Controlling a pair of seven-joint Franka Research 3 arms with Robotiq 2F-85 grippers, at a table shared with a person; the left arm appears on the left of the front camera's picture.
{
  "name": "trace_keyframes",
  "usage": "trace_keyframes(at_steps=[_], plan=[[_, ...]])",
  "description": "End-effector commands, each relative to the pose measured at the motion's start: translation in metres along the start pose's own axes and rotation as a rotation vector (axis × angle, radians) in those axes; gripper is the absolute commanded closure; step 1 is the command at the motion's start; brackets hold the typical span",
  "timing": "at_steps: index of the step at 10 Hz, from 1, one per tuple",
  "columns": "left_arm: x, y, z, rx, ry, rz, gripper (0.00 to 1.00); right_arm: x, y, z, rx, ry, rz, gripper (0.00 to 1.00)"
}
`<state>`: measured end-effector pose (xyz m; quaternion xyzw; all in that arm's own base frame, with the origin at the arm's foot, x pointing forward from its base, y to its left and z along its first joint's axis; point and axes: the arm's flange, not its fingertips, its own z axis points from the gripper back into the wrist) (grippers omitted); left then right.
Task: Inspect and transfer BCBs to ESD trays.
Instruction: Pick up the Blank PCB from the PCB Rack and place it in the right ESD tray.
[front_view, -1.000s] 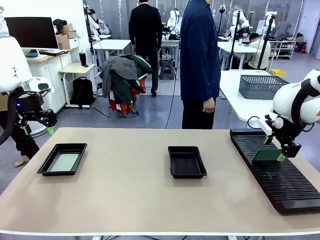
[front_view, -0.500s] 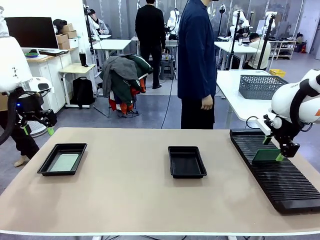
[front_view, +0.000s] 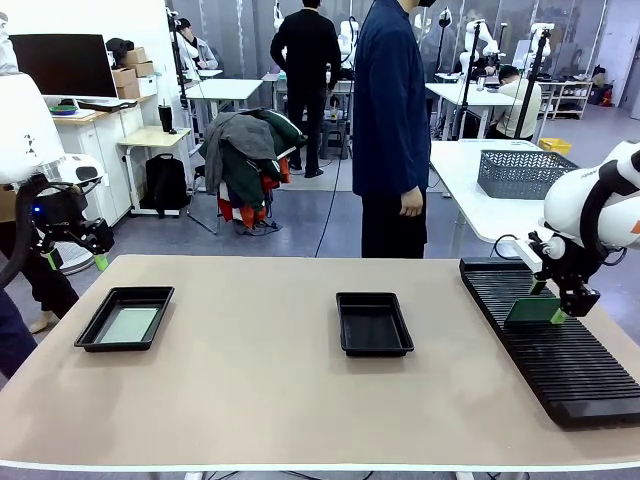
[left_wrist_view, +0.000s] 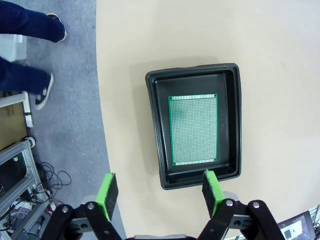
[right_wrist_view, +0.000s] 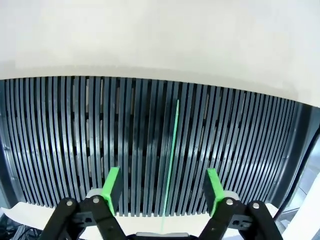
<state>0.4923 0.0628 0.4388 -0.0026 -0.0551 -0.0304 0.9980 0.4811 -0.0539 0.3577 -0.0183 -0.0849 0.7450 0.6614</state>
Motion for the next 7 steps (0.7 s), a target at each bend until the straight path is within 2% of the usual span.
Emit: trace_keyframes(at_steps=[1,7], plan=[[-0.0011,0.0003,-0.0019,-0.005,-0.006,0.002,0.10,-0.0031,-0.0061,0.0015,0.015,0.018,-0.026,0.19],[-0.0011,0.0003,-0.0019,-0.005,-0.006,0.002,0.10,-0.0083,-0.0106,-0.0011,0.013,0.006,-0.026,0.40]])
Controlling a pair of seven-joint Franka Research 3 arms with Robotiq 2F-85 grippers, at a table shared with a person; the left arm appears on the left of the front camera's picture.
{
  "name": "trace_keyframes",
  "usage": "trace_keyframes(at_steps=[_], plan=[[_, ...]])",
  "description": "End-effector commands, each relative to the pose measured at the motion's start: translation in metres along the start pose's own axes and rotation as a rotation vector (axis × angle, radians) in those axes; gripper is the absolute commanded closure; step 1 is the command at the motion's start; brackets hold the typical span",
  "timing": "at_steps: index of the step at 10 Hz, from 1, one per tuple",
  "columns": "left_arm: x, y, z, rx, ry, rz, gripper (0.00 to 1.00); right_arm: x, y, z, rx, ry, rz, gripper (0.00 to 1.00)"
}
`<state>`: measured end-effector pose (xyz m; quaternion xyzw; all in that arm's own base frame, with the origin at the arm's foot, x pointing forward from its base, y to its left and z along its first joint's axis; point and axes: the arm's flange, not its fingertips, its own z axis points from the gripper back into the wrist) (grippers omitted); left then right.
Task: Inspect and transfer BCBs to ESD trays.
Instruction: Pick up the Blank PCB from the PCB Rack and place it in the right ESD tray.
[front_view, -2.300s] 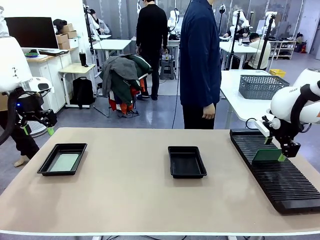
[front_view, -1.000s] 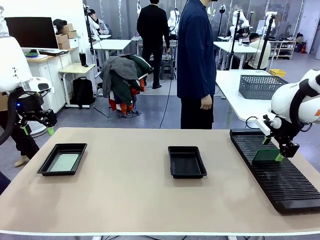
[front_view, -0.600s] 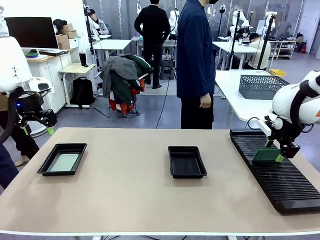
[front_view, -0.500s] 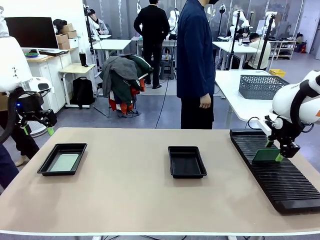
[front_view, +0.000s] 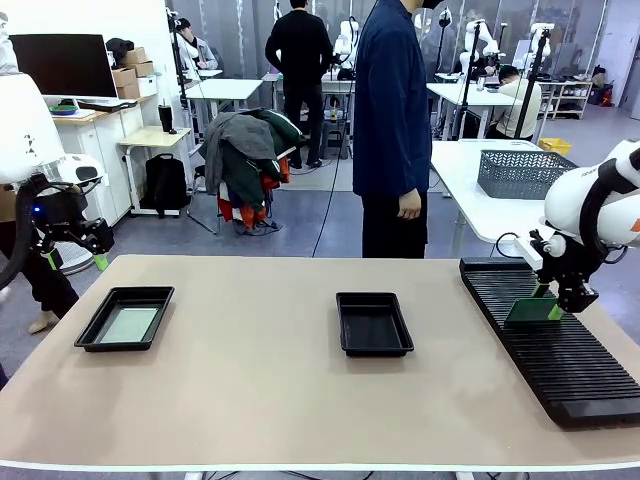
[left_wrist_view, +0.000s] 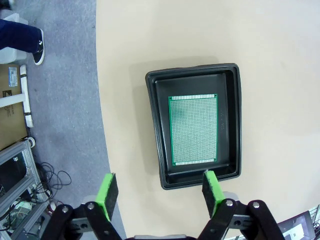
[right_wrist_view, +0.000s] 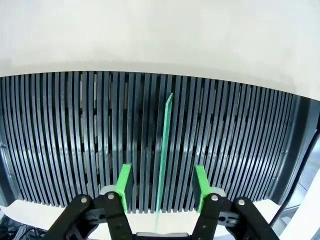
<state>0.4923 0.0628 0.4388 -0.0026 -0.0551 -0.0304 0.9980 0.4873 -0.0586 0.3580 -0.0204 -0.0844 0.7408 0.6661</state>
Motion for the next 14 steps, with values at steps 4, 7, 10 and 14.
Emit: trace_keyframes(at_steps=[4,7,10,14], plan=[[-0.0011,0.0003,-0.0019,-0.005,-0.006,0.002,0.10,-0.0017,-0.0067,-0.0013,0.018,0.003,-0.015,0.54],[-0.0011,0.0003,-0.0019,-0.005,-0.006,0.002,0.10,-0.0021,-0.0060,-0.0001,0.016,0.002,-0.014,0.64],[-0.0011,0.0003,-0.0019,-0.005,-0.006,0.002,0.10,-0.0040,-0.0063,-0.0016,0.021,0.000,-0.018,0.70],[-0.0011,0.0003,-0.0019,-0.005,-0.006,0.002,0.10,-0.0028,-0.0062,-0.0012,0.024,0.005,-0.018,0.78]])
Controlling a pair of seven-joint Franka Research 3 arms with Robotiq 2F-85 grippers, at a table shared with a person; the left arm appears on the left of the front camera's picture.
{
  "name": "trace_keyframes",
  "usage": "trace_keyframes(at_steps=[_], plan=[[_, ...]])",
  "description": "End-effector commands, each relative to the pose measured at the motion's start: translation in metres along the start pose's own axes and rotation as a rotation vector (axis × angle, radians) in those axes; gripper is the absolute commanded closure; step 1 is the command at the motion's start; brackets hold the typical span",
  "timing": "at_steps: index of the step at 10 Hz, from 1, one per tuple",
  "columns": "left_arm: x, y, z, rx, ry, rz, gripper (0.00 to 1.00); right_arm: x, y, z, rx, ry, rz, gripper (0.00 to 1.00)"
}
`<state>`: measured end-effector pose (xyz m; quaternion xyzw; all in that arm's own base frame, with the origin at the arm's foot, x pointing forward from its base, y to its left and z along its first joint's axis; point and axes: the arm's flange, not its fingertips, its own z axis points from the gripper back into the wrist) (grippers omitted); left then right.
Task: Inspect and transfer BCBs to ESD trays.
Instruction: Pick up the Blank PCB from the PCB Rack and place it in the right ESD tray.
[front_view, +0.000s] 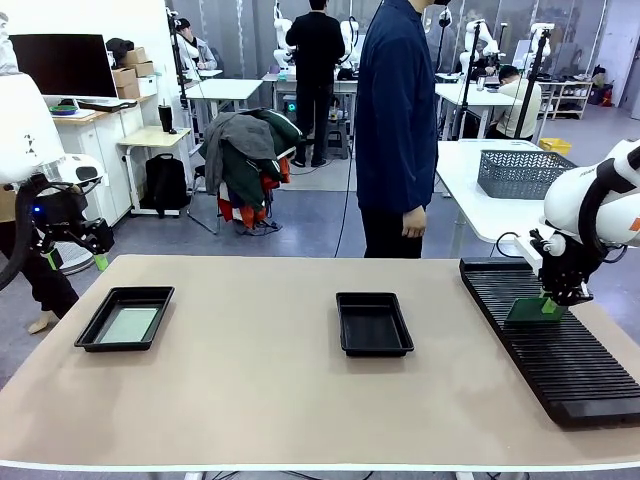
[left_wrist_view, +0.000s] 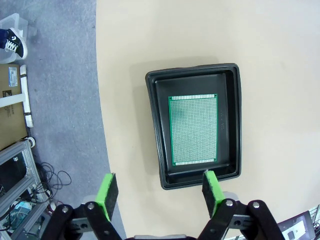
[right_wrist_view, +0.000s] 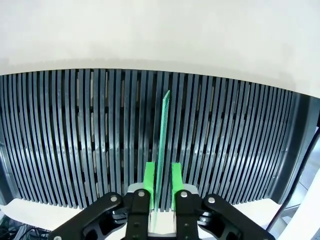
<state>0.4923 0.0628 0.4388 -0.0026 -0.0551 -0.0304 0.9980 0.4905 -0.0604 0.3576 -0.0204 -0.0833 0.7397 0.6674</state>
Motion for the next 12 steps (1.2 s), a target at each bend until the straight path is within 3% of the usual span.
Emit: trace_keyframes(at_steps=[1,2,3,4,5,12], plan=[[-0.0011,0.0003,-0.0019,-0.005,-0.006,0.002,0.10,-0.0007,-0.0034,-0.0007,0.024,0.003,-0.015,0.92],[-0.0011,0.0003,-0.0019,-0.005,-0.006,0.002,0.10,-0.0007,-0.0031,-0.0006,0.025,0.004,-0.016,0.85],[-0.0011,0.0003,-0.0019,-0.005,-0.006,0.002,0.10,-0.0006,-0.0028,-0.0005,0.026,0.005,-0.017,0.99],[-0.0011,0.0003,-0.0019,-0.005,-0.006,0.002,0.10,-0.0009,-0.0030,-0.0008,0.032,0.007,-0.019,0.92],[-0.0011,0.0003,-0.0019,-0.005,-0.006,0.002,0.10,-0.0010,-0.0031,-0.0013,0.034,0.006,-0.021,1.00],[-0.0011,0.0003,-0.0019,-0.005,-0.006,0.002,0.10,-0.0001,0.0004,-0.0005,0.004,-0.001,-0.002,1.00]])
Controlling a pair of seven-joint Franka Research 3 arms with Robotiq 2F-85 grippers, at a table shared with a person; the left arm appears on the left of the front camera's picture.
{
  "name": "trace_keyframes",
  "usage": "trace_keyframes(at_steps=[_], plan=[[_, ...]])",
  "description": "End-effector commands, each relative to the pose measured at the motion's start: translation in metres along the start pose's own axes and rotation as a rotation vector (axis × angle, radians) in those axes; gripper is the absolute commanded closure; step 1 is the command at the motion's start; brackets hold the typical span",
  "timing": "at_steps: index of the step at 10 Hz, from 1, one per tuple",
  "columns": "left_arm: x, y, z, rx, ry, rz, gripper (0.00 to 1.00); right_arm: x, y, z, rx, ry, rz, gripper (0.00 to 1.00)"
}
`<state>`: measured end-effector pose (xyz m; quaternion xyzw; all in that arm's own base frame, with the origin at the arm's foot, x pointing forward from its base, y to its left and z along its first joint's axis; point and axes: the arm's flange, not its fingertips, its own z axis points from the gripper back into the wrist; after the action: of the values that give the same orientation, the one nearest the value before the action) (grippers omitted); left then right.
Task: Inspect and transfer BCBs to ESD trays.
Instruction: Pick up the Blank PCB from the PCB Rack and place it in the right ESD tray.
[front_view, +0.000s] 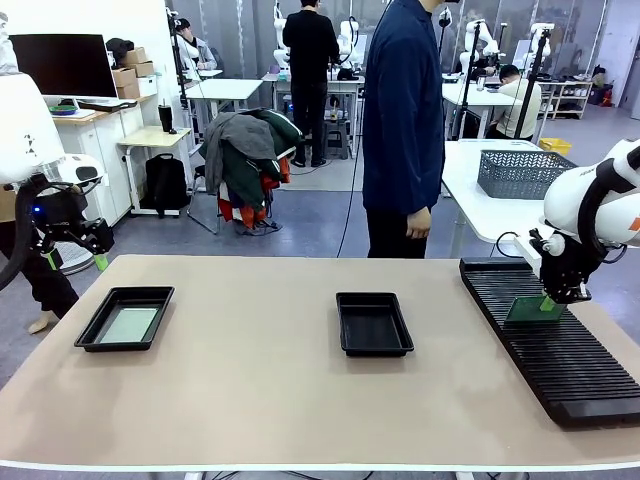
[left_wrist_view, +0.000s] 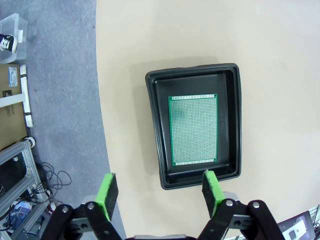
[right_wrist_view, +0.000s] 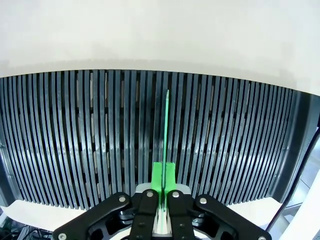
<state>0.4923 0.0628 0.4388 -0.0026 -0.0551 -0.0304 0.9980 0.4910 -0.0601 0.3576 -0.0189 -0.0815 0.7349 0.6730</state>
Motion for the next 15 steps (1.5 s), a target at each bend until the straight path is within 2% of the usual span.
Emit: trace_keyframes(at_steps=[1,9,11,13,15], plan=[[-0.001,0.000,-0.002,-0.005,-0.006,0.002,0.10,0.000,0.001,0.000,0.000,-0.002,0.013,1.00],[-0.001,0.000,-0.002,-0.005,-0.006,0.002,0.10,0.000,0.001,0.000,0.000,-0.002,0.013,1.00],[-0.001,0.000,-0.002,-0.005,-0.006,0.002,0.10,-0.002,0.002,0.008,0.009,-0.010,0.005,0.97],[-0.001,0.000,-0.002,-0.005,-0.006,0.002,0.10,-0.003,0.009,0.045,0.020,0.006,-0.007,0.97],[-0.001,0.000,-0.002,-0.005,-0.006,0.002,0.10,-0.002,0.012,0.110,-0.011,0.035,-0.008,0.97]])
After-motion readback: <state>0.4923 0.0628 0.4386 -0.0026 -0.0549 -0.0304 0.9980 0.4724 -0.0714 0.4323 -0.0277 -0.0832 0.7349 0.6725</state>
